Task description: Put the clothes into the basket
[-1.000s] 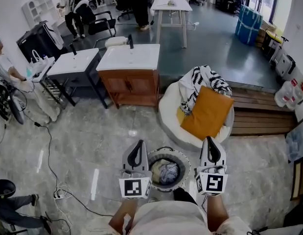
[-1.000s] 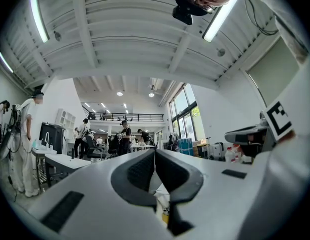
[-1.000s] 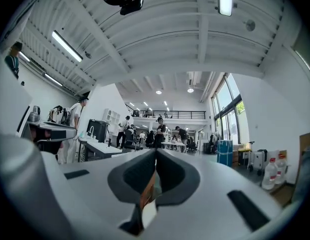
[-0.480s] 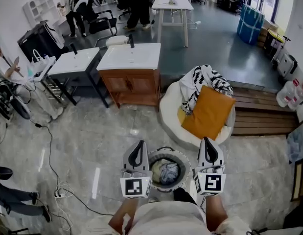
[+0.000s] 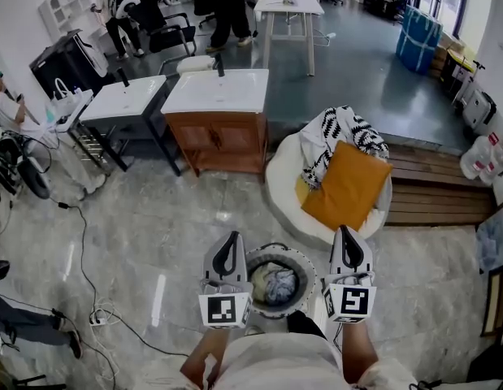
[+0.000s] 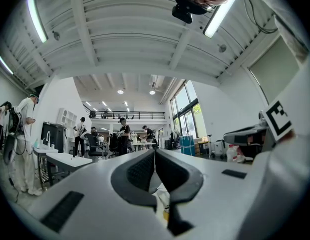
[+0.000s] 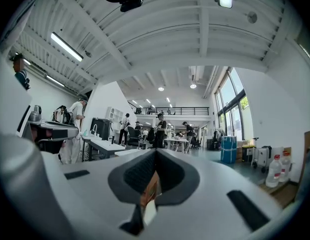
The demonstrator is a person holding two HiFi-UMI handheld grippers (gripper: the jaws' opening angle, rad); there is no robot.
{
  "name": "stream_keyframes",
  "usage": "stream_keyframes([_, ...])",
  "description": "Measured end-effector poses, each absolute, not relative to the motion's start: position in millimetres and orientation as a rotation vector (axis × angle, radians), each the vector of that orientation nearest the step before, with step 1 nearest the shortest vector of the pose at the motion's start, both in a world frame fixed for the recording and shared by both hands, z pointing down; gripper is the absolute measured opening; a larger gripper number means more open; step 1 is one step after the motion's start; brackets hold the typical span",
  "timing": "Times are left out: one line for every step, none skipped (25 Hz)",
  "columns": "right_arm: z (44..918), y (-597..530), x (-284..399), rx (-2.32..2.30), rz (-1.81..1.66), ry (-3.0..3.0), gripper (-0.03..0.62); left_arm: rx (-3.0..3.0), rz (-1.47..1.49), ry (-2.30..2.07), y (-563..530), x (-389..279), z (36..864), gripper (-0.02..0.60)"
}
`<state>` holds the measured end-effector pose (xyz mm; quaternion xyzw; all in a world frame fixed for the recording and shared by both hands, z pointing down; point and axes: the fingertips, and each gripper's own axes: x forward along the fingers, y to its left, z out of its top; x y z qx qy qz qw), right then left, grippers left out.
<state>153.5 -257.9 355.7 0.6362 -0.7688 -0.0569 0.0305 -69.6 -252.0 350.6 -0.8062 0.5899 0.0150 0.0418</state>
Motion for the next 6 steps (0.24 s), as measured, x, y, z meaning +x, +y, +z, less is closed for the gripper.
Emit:
stream_keyframes([355.8,-258.1,152.4,1.959,-0.171,-2.369,-0.011,-2.468,0.046,1.807,-252.1,-70.2,351.2,0.008])
stream_keyframes([355.7,-258.6,151.5,1.956,-0.166,-2.369,-0.011,-2.468,0.047,1.809,-252.6,-70.6,351.9,0.008])
stream_keyframes([355.5,-259.6,150.7,1.954,-0.163,-2.37,-0.011,-2.467,0.049,1.81,-253.5,-70.8,352.4,0.008])
stream_keyframes([355.2,-261.0,150.1,1.951,-0.163,-2.371,-0.011,-2.467,0.05,1.811,-254.8,-71.0,352.7,0.008])
stream_keyframes([354.9,-262.5,149.7,1.948,-0.164,-2.371,-0.011,-2.466,0.05,1.812,-256.3,-71.1,352.7,0.008])
stream_keyframes([354.7,-264.0,149.3,1.946,-0.165,-2.372,-0.011,-2.465,0.049,1.813,-257.8,-71.2,352.6,0.008])
